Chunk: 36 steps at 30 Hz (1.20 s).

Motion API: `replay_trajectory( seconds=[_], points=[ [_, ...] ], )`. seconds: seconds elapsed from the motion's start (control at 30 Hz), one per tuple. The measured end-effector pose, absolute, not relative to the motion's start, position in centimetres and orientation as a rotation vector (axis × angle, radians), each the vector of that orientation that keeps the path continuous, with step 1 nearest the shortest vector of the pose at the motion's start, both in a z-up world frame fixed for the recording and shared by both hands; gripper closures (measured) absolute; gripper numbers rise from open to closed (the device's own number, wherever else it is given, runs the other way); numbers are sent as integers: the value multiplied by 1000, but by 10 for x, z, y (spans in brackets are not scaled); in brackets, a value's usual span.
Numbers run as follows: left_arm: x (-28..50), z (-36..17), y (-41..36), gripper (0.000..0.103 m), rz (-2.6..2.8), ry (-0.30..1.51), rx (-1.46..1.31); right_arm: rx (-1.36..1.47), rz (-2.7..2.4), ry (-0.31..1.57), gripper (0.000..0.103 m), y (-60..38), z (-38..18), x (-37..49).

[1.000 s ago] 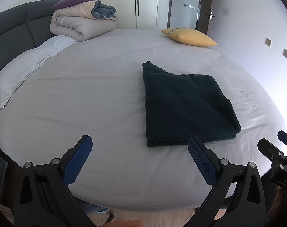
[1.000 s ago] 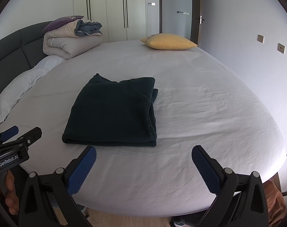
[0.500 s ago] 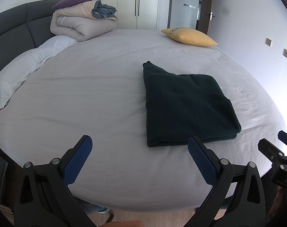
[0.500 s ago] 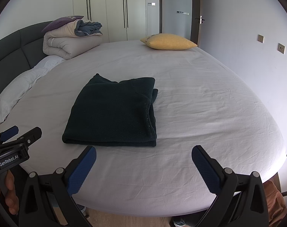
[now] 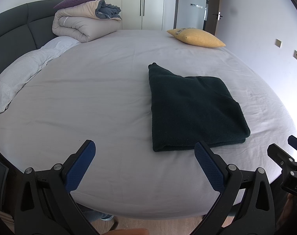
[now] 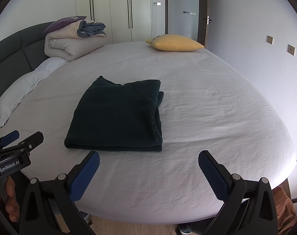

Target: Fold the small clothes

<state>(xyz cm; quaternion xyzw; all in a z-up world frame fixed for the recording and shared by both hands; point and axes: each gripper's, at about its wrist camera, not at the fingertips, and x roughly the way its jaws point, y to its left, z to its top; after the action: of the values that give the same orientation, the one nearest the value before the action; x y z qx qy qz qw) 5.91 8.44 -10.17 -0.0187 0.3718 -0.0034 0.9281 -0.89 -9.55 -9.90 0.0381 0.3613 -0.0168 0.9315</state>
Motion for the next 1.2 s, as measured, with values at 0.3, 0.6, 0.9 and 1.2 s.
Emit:
replay_trajectory(
  seconds=[0.3,0.6,0.9,1.2],
  points=[
    [59,-102,85,0,-8,762,-37,78,-33,740,0,-96,-99,-9],
    [59,-104,86,0,-5,765,-38,78,-33,740,0,-96,-99,-9],
    [57,-105,86,0,-3,767,-38,79,-33,741,0,-96,-100,-9],
    [55,-106,86,0,0,768,-39,79,-32,742,0,-96,-100,-9]
  ],
)
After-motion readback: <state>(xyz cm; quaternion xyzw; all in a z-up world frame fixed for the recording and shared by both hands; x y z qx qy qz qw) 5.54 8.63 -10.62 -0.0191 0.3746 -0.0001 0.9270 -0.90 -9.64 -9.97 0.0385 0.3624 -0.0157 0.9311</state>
